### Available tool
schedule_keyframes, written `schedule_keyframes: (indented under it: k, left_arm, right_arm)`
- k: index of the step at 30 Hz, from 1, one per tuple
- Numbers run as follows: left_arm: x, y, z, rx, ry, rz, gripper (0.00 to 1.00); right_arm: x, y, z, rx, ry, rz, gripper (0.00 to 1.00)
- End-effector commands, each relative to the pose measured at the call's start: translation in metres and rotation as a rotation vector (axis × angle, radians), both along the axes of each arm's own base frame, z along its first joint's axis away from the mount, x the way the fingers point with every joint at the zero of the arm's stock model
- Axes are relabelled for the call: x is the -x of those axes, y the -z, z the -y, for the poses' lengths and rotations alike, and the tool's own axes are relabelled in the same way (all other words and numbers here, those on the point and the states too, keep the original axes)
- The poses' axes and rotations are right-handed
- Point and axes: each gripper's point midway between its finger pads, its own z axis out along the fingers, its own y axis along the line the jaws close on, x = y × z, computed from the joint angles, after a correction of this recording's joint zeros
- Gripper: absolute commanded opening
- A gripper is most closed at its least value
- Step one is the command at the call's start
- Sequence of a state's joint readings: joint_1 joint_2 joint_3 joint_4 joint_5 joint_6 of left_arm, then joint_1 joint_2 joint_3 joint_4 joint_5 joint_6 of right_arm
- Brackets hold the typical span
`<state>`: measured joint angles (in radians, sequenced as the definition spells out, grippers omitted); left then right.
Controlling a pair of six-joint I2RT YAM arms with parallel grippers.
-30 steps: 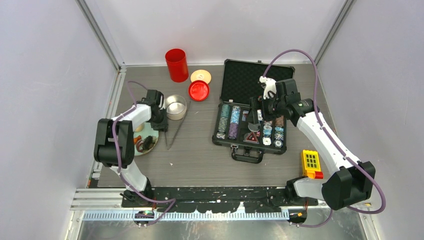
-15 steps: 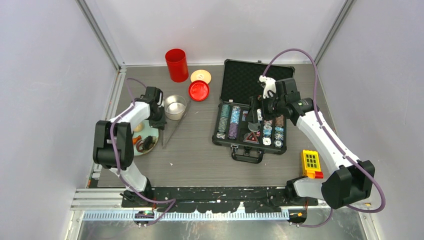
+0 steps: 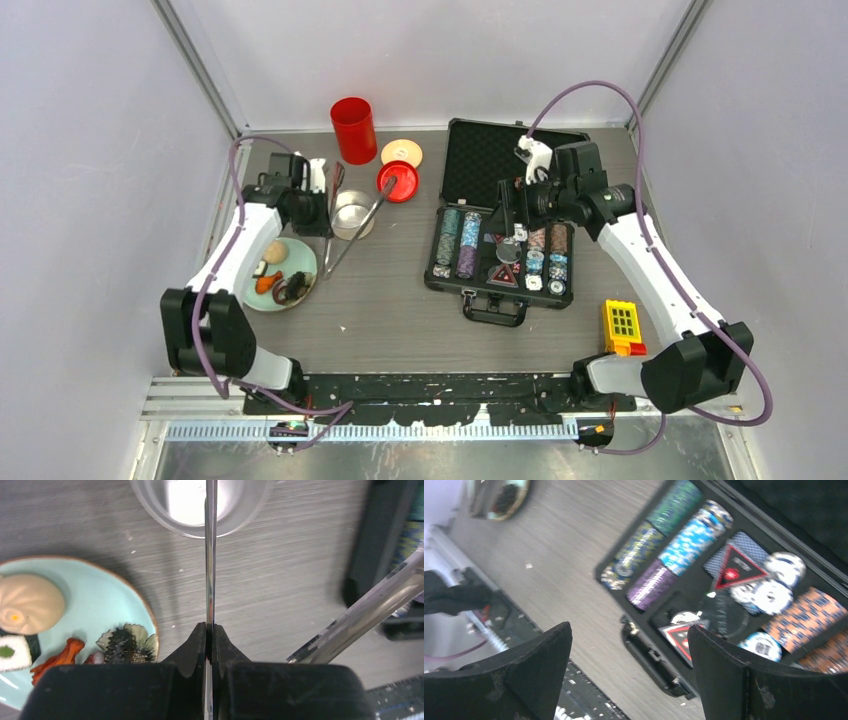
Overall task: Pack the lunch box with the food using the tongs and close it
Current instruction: Pick up the clamp at the center of the board.
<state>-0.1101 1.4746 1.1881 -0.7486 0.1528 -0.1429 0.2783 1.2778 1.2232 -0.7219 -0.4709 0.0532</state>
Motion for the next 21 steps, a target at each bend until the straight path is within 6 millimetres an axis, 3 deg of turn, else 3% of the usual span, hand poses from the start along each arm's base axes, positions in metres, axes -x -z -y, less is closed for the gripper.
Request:
schedule_keyframes:
  k: [1,7,15,17,21]
  left_arm:
    - [0.007,-0.084,0.038,0.17,0.207,0.179,0.0]
    - [0.018,-0.135,0.059,0.281,0.303,0.261,0.0]
    - [0.037,-0.195,0.109,0.661,0.389,0.332,0.0]
    - [0.039,-0.203,0.115,0.718,0.391,0.314,0.0]
    - [0.039,-0.206,0.125,0.789,0.386,0.273,0.0]
  right_arm:
    - [0.024,-0.062,-0.038,-0.191,-0.252,0.034,0.9]
    - [0.034,-0.109,-0.052,-0.231,-0.371,0.095,0.89]
    - [0.015,-0.146,-0.114,-0.635,-0.321,-0.043,0.82]
    - [0.012,-0.155,-0.13,-0.689,-0.339,-0.086,0.8]
    - [0.011,-0.199,-0.158,-0.874,-0.415,-0.062,0.79]
